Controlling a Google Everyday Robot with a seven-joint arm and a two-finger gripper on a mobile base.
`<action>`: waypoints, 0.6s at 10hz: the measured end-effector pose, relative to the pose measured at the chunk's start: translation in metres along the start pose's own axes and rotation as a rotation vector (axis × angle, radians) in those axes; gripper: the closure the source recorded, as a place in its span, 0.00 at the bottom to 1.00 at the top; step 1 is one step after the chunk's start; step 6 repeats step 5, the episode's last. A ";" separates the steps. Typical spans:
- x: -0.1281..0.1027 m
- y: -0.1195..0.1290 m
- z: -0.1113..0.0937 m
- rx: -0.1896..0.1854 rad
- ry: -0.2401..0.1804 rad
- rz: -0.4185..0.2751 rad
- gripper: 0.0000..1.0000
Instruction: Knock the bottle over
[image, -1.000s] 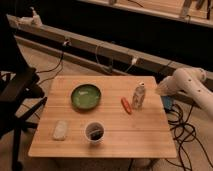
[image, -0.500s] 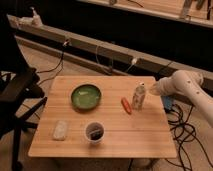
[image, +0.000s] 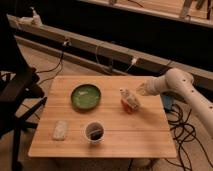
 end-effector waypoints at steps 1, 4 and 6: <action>-0.003 0.001 0.003 0.021 0.006 0.006 0.82; 0.001 0.003 0.000 0.015 0.059 0.023 0.73; 0.001 0.006 -0.004 0.003 0.049 0.017 0.73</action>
